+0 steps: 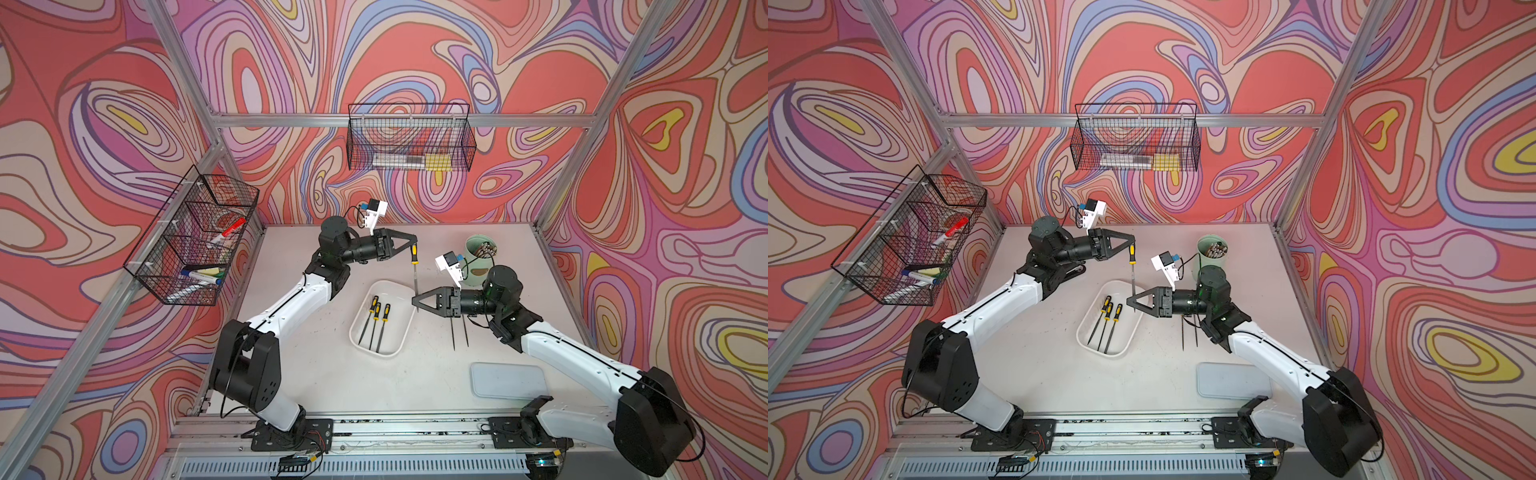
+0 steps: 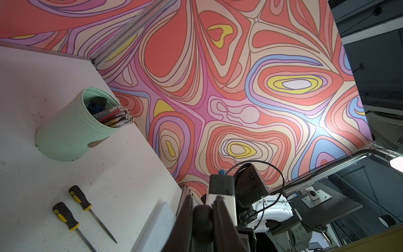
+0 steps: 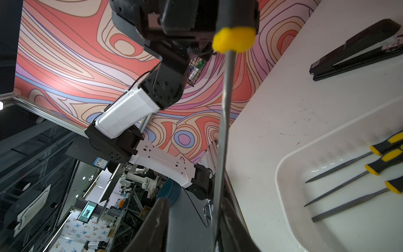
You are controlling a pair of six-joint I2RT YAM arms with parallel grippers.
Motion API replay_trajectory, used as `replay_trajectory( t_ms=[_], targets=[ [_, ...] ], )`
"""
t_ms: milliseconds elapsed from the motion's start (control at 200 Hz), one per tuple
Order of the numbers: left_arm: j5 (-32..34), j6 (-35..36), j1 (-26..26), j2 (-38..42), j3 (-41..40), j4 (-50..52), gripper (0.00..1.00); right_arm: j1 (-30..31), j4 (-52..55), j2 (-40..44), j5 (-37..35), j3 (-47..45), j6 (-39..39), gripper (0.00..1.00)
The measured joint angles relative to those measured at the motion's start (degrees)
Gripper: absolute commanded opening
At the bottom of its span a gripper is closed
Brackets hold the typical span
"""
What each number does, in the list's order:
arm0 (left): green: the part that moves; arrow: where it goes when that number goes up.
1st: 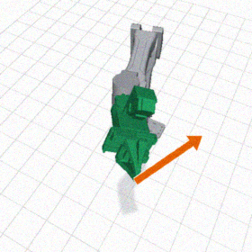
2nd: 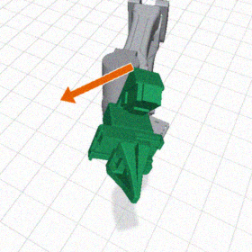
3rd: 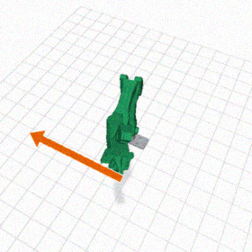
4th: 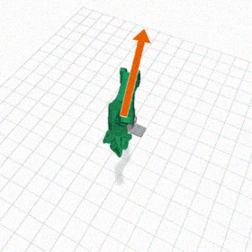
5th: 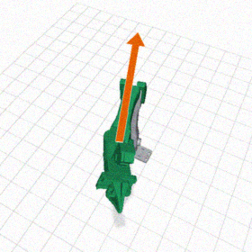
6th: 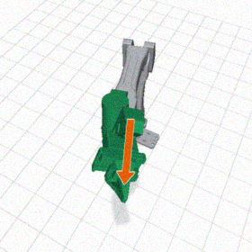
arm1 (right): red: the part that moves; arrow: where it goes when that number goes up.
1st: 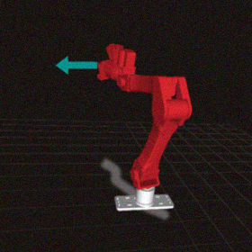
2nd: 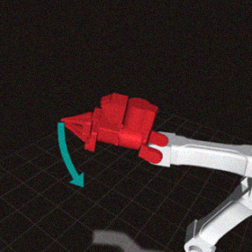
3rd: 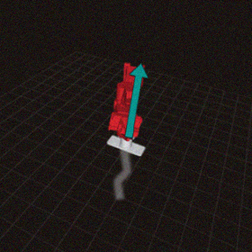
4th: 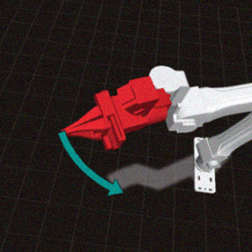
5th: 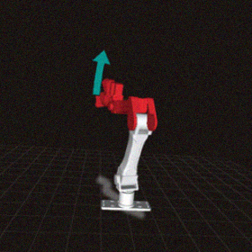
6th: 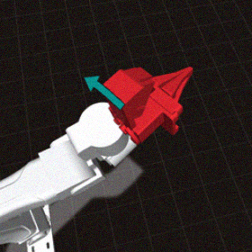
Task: Take the file tool out of the storage box
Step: Pick up the file tool from the storage box.
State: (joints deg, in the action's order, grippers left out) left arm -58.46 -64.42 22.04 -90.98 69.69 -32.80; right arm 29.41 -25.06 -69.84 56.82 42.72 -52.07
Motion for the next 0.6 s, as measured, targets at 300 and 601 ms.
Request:
replay_trajectory(
  t_ms=[300, 601],
  targets=[
    [-0.15, -0.59, -0.02, -0.02, -0.07, -1.11, 0.1, -0.15, 0.39, 0.44, -0.24, -0.42, 0.26, 0.28],
    [-0.2, -1.7, -0.02, -0.02, -0.07, -1.97, 0.1, -0.24, 0.28, 0.44, -0.7, -0.66, -0.02, 0.05]
  ],
)
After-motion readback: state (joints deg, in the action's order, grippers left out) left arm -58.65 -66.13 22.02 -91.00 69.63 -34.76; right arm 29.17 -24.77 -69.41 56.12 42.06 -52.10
